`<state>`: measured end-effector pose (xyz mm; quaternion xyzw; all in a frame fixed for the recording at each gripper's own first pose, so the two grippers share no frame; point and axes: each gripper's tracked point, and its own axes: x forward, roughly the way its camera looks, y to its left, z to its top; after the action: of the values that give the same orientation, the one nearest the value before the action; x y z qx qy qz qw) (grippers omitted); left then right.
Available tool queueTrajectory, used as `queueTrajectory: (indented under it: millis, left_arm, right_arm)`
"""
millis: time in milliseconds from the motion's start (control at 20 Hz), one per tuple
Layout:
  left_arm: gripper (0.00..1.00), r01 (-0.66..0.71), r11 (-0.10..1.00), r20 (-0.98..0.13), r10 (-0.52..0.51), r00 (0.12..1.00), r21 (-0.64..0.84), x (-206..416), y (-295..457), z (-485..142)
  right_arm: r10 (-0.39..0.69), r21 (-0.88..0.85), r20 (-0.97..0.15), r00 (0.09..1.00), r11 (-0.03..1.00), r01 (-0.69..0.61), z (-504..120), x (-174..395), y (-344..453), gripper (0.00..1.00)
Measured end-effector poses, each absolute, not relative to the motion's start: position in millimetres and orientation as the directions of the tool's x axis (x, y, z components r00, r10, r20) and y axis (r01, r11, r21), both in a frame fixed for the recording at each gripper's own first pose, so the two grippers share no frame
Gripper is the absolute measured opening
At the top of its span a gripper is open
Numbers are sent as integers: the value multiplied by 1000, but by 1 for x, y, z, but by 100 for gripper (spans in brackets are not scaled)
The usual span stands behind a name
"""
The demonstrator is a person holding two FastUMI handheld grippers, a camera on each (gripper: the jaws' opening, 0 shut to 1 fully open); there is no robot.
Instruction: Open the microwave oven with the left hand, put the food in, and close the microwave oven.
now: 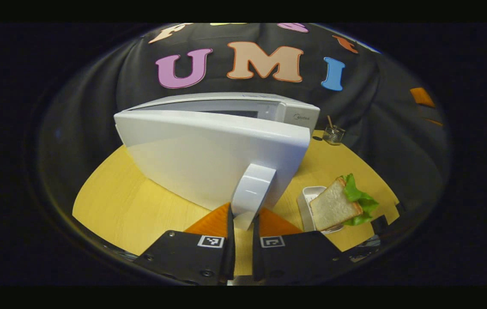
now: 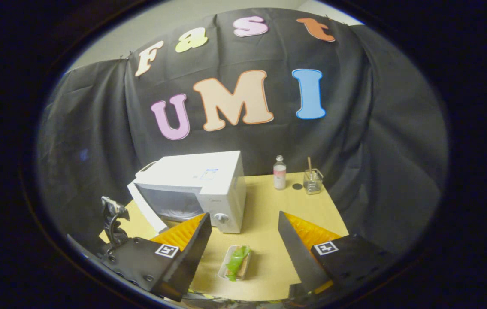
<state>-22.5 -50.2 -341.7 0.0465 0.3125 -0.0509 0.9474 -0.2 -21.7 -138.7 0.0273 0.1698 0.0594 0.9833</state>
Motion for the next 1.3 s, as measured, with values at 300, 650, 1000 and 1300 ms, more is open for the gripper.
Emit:
queueTrajectory:
  millis: [300,650,1000,1300]
  left_arm:
    - [27,-12,1000,-599,25,800,25,-53,-16,-340]
    - [45,-131,991,-575,112,811,9,-77,26,-332]
    - [93,-132,991,-571,93,816,-26,-111,76,-316]
    - [96,-97,995,-567,80,820,1,-141,135,-301]
  right_arm:
    - [216,53,-361,907,976,-211,-153,4,-8,92]
    - [245,38,-362,900,968,-248,-154,-7,9,92]
    - [186,35,-341,921,982,-185,-151,-36,48,92]
    - [130,14,-337,933,991,-133,-153,-75,80,92]
